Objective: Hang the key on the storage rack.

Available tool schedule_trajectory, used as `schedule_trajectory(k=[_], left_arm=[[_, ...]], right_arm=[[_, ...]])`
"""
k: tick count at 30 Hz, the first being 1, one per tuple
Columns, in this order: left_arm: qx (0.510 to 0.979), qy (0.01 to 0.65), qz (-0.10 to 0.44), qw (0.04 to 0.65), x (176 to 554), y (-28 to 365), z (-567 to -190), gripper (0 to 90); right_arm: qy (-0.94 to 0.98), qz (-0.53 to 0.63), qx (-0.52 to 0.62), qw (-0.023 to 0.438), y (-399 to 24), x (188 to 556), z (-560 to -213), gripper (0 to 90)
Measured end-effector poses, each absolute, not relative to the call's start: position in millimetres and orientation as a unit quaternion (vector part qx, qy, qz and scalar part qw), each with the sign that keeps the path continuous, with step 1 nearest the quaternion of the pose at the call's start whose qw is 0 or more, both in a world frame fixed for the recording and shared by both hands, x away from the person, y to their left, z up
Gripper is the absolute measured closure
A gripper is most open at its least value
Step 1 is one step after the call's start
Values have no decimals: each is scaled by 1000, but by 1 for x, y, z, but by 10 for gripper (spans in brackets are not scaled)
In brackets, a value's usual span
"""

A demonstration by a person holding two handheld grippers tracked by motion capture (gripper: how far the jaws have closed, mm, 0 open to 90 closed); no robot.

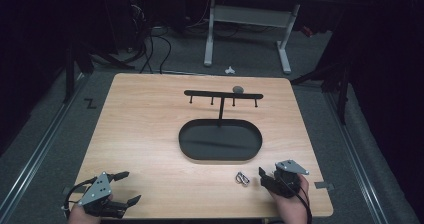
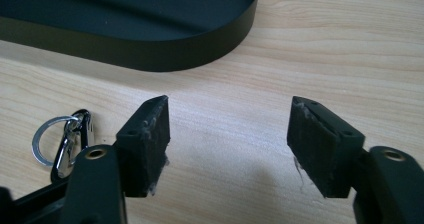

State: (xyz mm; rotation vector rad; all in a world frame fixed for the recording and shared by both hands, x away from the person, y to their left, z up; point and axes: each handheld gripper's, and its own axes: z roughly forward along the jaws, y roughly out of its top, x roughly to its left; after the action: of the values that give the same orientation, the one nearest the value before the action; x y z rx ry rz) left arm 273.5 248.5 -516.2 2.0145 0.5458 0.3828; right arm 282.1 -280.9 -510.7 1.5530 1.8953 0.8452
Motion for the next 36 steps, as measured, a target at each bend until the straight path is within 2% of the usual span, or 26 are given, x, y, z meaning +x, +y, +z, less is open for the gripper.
schedule_trajectory(k=[11,23,29,36], left_arm=[[823,230,165,492,275,248,-515,153],[814,239,174,500,280,248,-514,153],[811,246,177,501,285,245,-515,153],[805,259,181,503,291,244,-516,153]], right_arm=[[706,314,572,276,-279,281,-508,208],[708,305,574,275,-276,280,-513,205],[701,315,571,288,-281,276,-512,262],[705,319,559,296,-285,271,-514,265]])
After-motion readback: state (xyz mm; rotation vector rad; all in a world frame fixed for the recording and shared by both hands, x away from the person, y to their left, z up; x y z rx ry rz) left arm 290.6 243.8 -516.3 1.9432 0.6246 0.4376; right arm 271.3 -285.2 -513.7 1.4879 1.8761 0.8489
